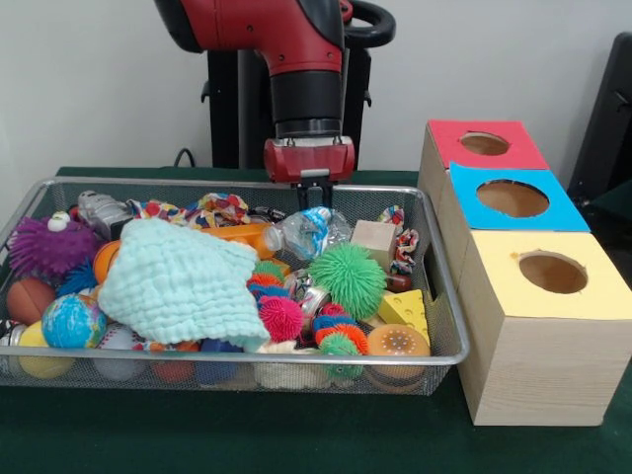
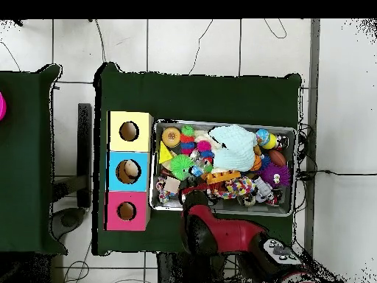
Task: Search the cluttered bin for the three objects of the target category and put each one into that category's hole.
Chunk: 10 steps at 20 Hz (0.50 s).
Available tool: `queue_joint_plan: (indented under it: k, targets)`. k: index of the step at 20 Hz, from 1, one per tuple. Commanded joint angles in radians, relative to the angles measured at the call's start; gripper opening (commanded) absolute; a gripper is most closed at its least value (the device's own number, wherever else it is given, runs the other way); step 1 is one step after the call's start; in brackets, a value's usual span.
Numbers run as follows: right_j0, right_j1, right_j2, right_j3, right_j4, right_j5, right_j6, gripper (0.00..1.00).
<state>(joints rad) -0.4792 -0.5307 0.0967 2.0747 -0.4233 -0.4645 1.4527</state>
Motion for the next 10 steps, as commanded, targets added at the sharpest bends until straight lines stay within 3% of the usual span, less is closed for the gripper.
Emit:
queue_joint_plan:
  k: [1, 10]
  targets:
    - [0.000, -0.053, 0.113, -0.111, 0.045, 0.102, 0.194, 0.00]
    - [0.004, -0.091, 0.118, -0.096, 0.068, 0.156, 0.193, 0.00]
